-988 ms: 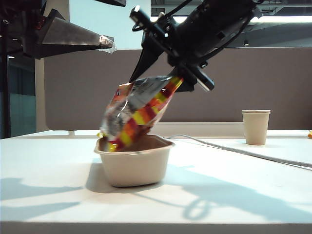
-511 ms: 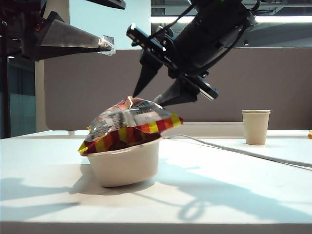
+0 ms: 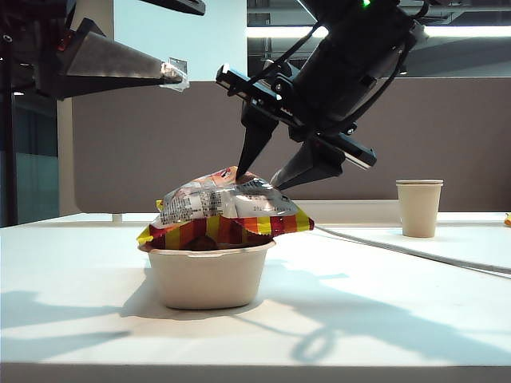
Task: Pick up a bag of chips and put them in the box.
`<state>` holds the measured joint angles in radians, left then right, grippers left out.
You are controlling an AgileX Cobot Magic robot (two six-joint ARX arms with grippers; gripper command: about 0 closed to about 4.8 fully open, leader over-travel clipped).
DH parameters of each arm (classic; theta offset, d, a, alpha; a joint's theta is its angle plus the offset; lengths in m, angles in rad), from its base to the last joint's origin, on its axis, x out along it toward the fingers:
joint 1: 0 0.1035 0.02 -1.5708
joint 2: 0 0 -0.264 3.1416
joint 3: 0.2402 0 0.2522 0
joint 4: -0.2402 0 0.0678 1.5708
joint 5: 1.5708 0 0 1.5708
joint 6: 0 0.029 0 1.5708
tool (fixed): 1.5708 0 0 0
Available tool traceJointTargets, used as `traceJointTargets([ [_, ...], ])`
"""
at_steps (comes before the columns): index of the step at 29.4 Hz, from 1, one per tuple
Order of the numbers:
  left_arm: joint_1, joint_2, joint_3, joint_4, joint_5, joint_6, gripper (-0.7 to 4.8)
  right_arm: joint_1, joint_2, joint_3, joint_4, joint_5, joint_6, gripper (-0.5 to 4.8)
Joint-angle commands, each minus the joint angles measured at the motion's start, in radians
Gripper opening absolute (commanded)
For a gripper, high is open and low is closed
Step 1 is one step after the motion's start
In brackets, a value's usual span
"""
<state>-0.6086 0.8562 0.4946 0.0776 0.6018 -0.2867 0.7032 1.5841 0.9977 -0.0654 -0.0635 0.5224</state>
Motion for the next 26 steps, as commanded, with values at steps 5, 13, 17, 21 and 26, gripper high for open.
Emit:
traceJointTargets([
  [5,0.000,-0.003,0.004,0.008,0.003,0.003,3.05,-0.012,-0.034,0.007,0.018,0.039,-0.113,2.16],
  [13,0.002,-0.010,0.004,0.035,0.003,0.008,3.05,-0.045,-0.195,0.007,-0.010,0.090,-0.261,2.16],
  [17,0.041,-0.053,0.005,0.039,0.000,0.029,3.05,-0.050,-0.323,0.007,-0.059,0.171,-0.420,2.15],
  [21,0.126,-0.133,0.005,0.042,0.000,0.029,3.05,-0.057,-0.463,0.006,-0.103,0.177,-0.495,2.15],
  [26,0.259,-0.275,0.005,0.043,0.005,0.025,3.04,-0.057,-0.621,0.006,-0.188,0.176,-0.548,2.15],
])
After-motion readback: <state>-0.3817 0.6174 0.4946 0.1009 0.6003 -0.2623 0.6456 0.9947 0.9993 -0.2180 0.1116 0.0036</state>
